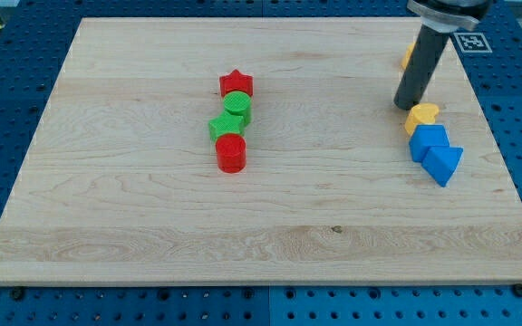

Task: Slide the hexagon to the top side of the heart

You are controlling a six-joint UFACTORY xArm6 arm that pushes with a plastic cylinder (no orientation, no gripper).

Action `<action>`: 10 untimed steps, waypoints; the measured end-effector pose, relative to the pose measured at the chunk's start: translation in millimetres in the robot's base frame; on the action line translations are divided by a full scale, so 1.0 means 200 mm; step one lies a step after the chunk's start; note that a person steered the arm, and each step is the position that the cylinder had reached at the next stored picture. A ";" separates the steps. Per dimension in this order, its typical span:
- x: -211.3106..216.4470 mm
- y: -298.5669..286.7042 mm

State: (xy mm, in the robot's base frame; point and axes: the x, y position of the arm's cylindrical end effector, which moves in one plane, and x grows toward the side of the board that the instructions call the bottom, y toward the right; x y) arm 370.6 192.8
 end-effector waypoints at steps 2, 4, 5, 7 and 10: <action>-0.23 0.34; -0.57 0.25; -0.46 0.03; -0.42 0.01; -0.13 0.00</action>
State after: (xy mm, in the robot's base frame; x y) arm 343.9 193.2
